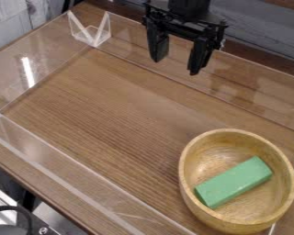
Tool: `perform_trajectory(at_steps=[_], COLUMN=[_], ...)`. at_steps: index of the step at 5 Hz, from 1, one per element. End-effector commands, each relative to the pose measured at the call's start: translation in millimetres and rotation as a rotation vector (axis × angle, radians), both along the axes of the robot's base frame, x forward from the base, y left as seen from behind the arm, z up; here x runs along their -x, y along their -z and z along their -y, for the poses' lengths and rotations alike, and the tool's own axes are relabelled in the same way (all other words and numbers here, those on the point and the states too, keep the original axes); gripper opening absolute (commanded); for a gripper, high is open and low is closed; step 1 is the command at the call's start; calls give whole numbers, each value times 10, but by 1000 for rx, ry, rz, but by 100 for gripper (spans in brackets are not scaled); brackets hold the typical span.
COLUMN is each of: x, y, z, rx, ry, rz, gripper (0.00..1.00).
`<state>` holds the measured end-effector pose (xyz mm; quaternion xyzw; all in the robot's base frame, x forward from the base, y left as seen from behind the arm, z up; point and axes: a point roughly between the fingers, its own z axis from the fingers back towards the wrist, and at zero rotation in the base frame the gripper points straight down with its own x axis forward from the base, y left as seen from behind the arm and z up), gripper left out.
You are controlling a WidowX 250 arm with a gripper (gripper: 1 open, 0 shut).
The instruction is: Remove the green block from inside the brown bowl and put it on the table
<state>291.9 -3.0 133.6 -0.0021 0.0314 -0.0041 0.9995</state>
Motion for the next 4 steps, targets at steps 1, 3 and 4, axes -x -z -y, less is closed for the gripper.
perform_trajectory(at_steps=[1, 3, 4], x=[84, 363, 466], y=[63, 209, 299], z=[235, 909, 1207], rx=[6, 9, 5], ry=[122, 398, 478], rz=[-8, 7, 42], gripper=[100, 100, 100])
